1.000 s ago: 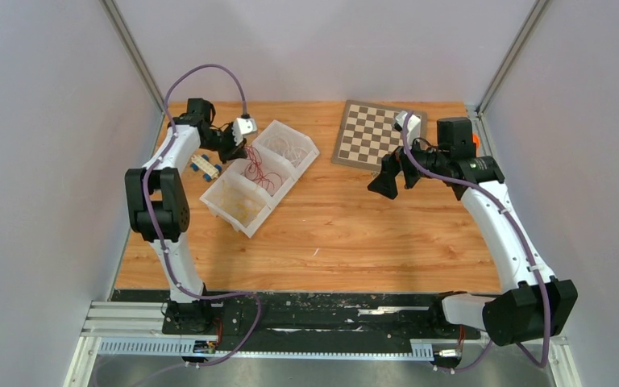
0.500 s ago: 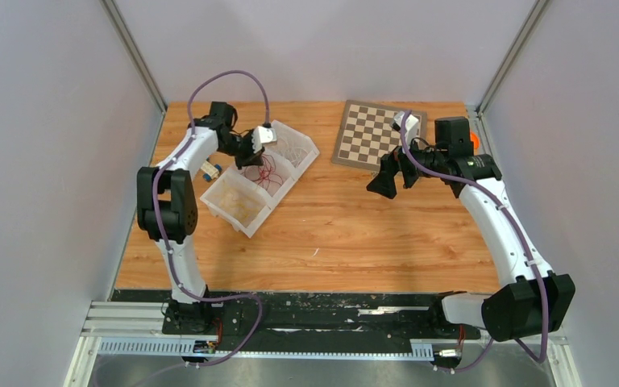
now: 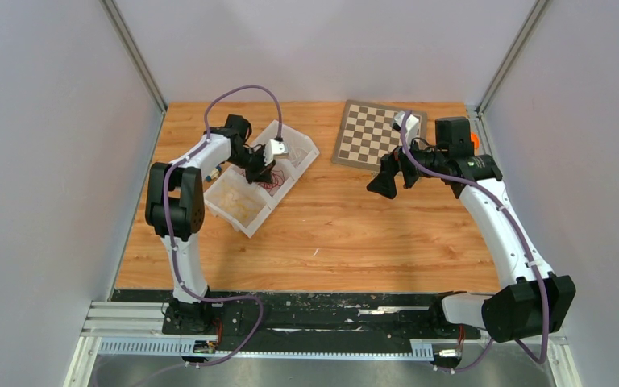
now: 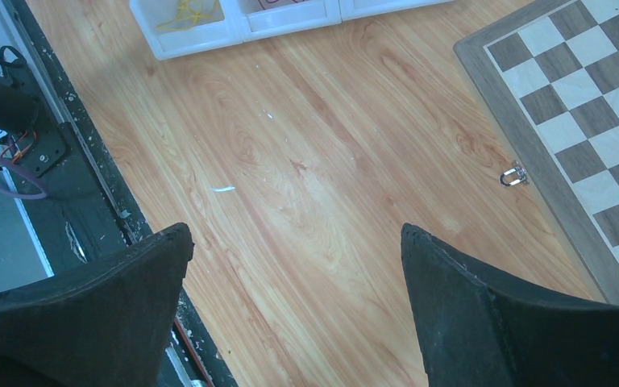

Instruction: Untangle the cables

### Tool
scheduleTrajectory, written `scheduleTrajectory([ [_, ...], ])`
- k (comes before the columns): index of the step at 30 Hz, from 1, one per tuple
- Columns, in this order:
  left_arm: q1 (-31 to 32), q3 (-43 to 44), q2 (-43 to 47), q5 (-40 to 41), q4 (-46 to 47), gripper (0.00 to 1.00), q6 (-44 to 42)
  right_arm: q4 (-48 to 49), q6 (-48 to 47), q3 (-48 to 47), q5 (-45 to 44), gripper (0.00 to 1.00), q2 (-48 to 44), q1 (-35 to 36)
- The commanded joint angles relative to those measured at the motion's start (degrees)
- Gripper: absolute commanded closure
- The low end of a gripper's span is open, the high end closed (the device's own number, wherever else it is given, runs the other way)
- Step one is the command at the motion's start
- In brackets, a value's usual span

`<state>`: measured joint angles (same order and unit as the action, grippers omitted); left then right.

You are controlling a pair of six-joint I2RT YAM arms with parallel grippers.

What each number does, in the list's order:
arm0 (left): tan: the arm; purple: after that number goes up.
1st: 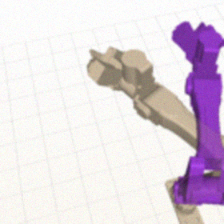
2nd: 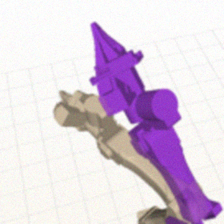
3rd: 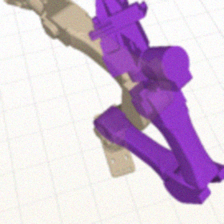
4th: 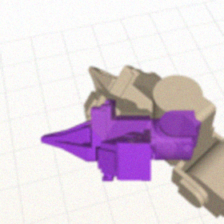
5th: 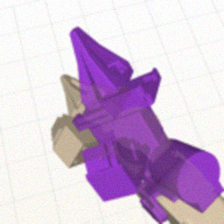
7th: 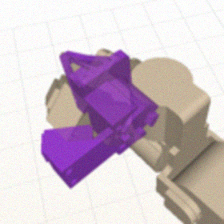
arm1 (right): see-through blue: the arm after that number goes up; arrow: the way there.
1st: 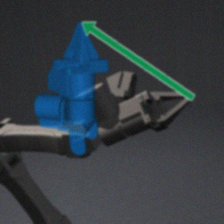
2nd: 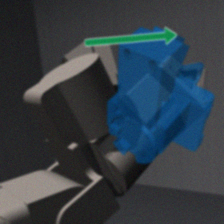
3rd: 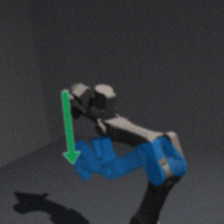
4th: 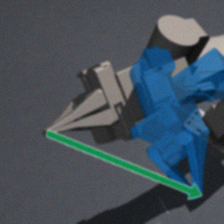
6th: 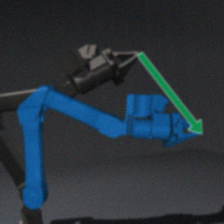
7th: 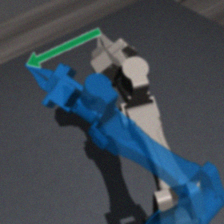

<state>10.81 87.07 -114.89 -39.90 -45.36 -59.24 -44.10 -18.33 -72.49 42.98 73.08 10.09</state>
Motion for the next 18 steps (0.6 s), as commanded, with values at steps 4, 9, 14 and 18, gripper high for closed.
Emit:
scheduleTrajectory([
  [4,-3.0,3.1,0.7,0.0,-1.7,0.71,2.4,-0.2,-0.7,-1.0,0.7,0.00,-1.8,0.0],
  [9,-3.7,3.7,5.4,-1.4,-3.6,0.37,2.3,-0.2,-0.9,-0.3,0.9,0.00,-2.3,0.1],
  [14,-3.5,6.1,8.3,-1.7,-8.0,0.03,2.4,-0.2,-1.1,-0.9,1.3,0.00,-1.9,0.1],
  [18,-3.9,8.5,10.7,-1.2,-11.5,0.00,3.0,-0.2,-1.4,-1.2,1.4,0.00,-1.8,0.1],
])
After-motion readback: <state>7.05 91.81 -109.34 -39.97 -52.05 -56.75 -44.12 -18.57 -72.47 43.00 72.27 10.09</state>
